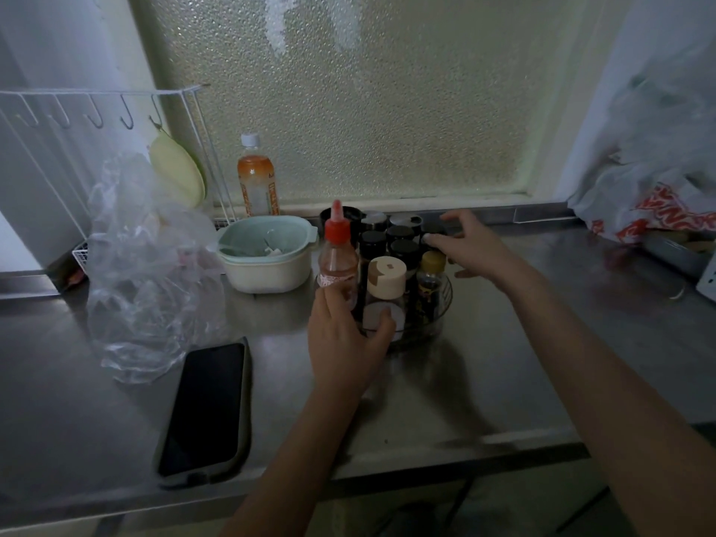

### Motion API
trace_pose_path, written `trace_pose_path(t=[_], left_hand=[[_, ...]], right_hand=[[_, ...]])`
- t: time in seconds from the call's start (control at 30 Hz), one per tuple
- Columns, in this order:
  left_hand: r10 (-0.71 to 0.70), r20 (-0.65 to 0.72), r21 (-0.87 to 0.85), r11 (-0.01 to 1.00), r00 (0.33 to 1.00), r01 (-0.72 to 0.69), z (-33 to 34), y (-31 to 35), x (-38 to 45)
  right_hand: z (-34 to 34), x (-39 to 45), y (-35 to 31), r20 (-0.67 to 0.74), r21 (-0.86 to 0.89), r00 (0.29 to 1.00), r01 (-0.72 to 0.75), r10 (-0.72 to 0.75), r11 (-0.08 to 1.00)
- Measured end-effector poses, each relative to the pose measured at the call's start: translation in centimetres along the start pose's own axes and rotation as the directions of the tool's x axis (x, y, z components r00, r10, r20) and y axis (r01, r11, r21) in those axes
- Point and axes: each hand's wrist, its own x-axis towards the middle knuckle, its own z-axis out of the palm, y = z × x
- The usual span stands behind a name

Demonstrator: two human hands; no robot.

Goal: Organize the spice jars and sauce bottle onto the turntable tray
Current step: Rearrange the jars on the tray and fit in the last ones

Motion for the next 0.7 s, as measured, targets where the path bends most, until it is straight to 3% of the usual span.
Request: trace_pose_path(t=[0.17, 0.33, 0.43, 0.57, 0.7], left_hand=[[-0.043, 0.144, 0.093, 0.995, 0.989, 0.029, 0.7, -0.2, 0.4], [-0.057, 0.158, 0.214, 0.977, 0.986, 0.022, 1.6, 0.3, 0.5], [-0.058, 0.121, 0.121, 0.992, 0.991, 0.043, 1.0, 0.3, 0.8], [-0.091, -0.069, -0.11, 0.99, 0.993, 0.083, -0.4, 0.4, 1.0], [-0.157, -0.182, -0.231, 0.966, 0.971, 0.113, -1.7, 0.1, 0.8]], right_hand=[[-0.2, 1.3, -2.7, 0.149, -0.116, 0.978, -0.126, 0.143, 0.985], [-0.1, 1.4, -4.1, 0.122, -0.264, 0.976, -0.142, 0.179, 0.954], [0.0, 1.1, -4.6, 0.042, -0.349, 0.989, -0.116, 0.14, 0.93], [0.0, 0.3, -5.3, 0.014, -0.358, 0.998, -0.057, 0.067, 0.932], [-0.9, -1.2, -6.8, -0.156, -0.372, 0.972, 0.108, -0.177, 0.922]])
